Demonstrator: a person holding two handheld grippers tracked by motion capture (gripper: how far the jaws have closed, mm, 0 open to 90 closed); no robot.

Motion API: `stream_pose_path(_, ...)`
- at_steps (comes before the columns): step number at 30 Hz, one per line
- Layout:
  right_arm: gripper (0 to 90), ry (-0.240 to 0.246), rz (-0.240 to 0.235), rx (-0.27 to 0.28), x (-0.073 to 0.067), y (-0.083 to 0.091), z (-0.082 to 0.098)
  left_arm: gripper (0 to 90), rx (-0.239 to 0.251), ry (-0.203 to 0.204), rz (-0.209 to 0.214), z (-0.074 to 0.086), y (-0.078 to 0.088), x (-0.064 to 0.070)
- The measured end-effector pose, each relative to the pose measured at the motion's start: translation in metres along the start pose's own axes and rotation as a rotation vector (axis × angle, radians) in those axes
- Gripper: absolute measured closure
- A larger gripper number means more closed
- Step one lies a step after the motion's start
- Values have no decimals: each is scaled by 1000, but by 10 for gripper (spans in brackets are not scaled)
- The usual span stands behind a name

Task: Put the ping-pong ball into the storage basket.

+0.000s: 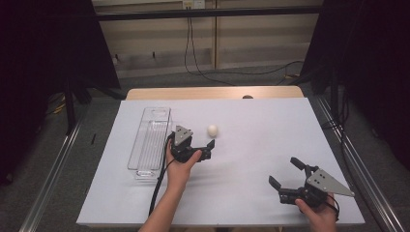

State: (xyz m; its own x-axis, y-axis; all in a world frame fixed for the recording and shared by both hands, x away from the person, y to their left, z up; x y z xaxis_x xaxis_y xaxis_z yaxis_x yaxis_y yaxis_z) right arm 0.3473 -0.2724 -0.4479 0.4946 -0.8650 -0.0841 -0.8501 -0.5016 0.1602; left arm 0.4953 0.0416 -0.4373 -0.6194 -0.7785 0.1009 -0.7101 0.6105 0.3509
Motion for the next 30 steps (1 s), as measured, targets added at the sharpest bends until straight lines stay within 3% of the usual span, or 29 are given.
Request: stream_pose_path(30, 17, 2, -2, 1, 1, 0, 0, 29, -26, 15, -7, 1, -9, -4)
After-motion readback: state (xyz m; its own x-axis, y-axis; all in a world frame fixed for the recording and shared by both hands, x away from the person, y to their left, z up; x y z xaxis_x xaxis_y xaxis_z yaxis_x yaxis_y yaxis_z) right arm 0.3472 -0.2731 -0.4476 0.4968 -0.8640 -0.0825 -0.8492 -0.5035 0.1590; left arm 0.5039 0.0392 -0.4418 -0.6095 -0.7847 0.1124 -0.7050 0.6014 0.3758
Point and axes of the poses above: each handheld gripper's, and its own axes: y roughly backward along the jaws, z roughly out of its underside, x roughly to its right, the point moved 3 cm from there along -y, roughly forward along the jaws, and after that the axes turned 3 degrees about -y, right-handed, at the moved point
